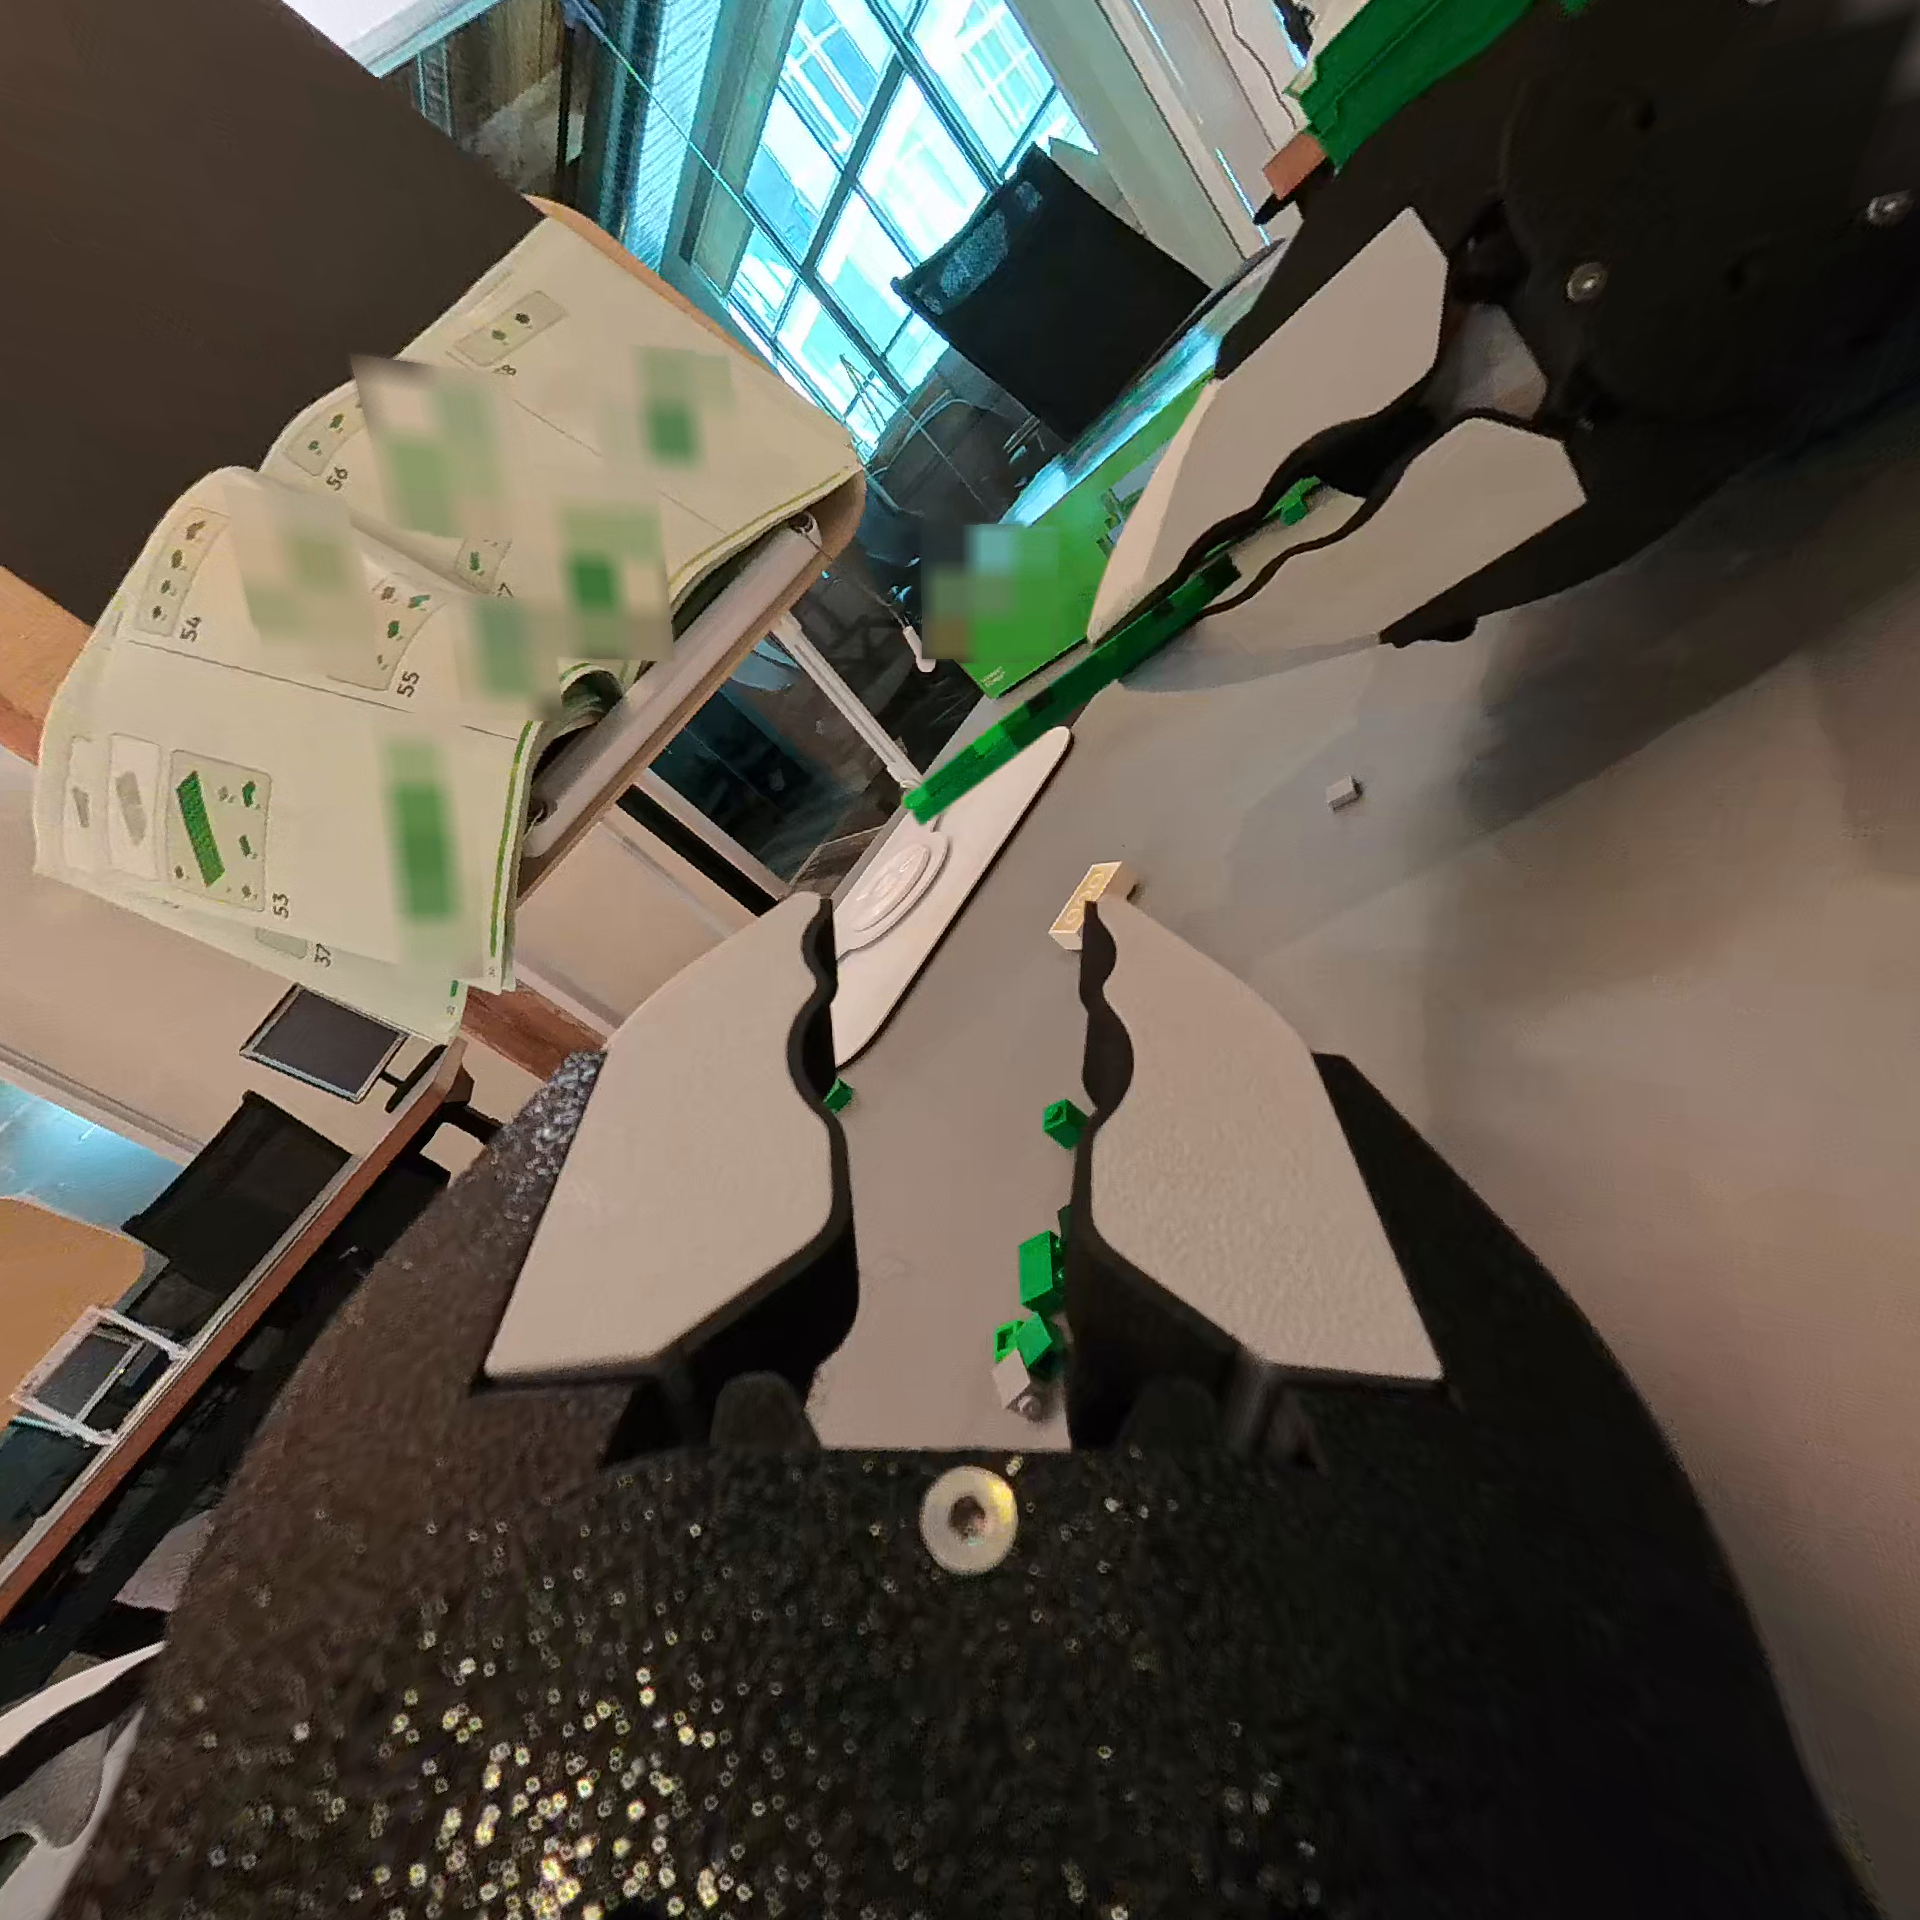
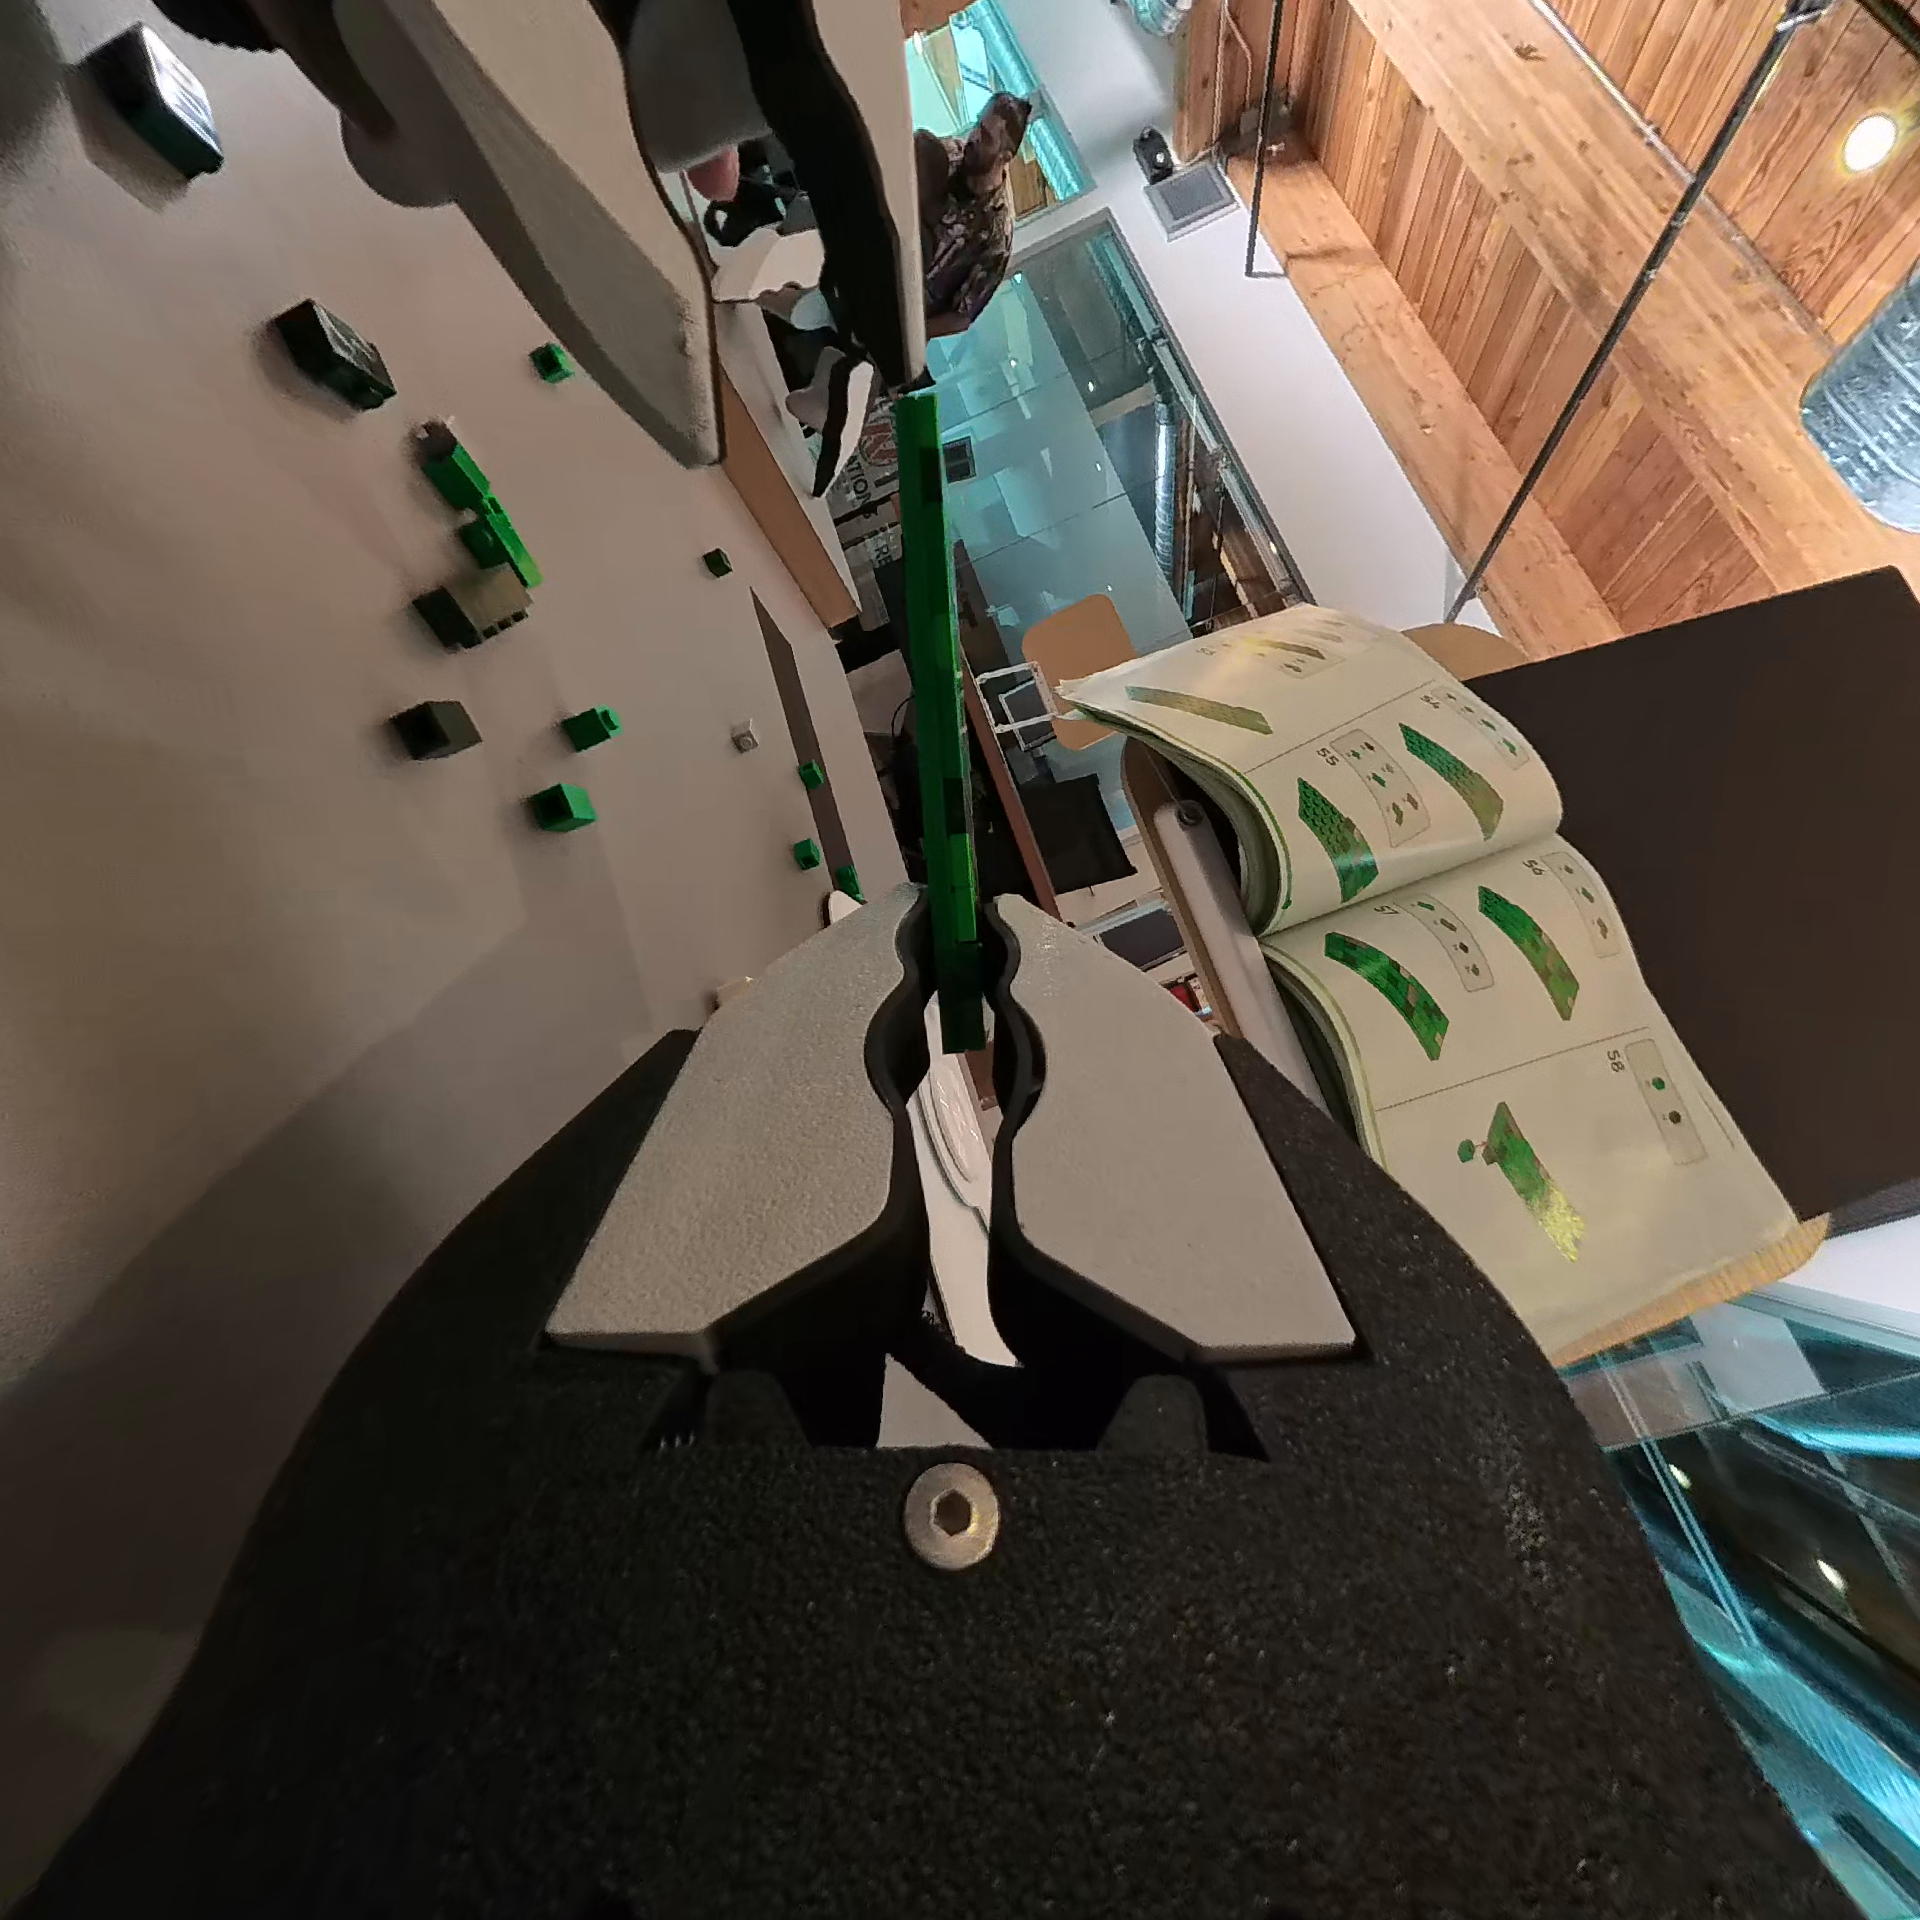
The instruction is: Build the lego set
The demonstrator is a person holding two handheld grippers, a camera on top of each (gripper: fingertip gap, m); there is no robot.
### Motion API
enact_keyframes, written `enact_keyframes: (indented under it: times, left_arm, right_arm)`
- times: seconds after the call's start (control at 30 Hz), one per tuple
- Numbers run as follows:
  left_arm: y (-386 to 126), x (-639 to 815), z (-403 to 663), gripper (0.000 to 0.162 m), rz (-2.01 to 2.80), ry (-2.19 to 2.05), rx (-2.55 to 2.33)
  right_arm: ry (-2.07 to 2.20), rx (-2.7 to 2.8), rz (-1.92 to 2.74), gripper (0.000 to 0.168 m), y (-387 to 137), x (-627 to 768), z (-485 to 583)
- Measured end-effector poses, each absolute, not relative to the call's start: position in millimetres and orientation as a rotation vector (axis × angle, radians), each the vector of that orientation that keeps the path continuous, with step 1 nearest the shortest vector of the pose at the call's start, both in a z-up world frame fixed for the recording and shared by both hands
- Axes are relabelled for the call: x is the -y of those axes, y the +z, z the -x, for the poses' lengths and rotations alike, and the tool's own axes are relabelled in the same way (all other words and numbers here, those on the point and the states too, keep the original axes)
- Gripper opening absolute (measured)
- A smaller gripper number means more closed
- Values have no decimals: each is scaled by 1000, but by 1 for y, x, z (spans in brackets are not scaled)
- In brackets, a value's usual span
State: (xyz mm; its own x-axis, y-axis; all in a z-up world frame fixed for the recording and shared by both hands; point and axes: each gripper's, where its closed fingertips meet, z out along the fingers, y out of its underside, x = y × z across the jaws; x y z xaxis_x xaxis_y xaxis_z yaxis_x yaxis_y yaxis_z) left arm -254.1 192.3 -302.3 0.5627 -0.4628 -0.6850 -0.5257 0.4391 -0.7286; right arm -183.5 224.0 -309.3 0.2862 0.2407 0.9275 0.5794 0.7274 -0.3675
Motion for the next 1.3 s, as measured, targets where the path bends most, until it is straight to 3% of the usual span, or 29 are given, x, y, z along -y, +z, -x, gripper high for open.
enact_keyframes:
  times: [0.83,1.07,1.17,1.3]
  left_arm:
    - [-313,-190,254,40,1259,9,-1076]
    - [-314,-170,262,35,1217,163,-1138]
    - [-303,-173,299,23,1261,385,-991]
    - [-284,-182,373,24,1386,358,-621]
  right_arm:
    - [-254,1317,773,6,-313,-222,185]
    - [-261,1328,759,6,-313,-216,183]
    - [-226,1406,716,6,-321,-200,186]
    - [-228,1631,569,6,-342,-163,206]
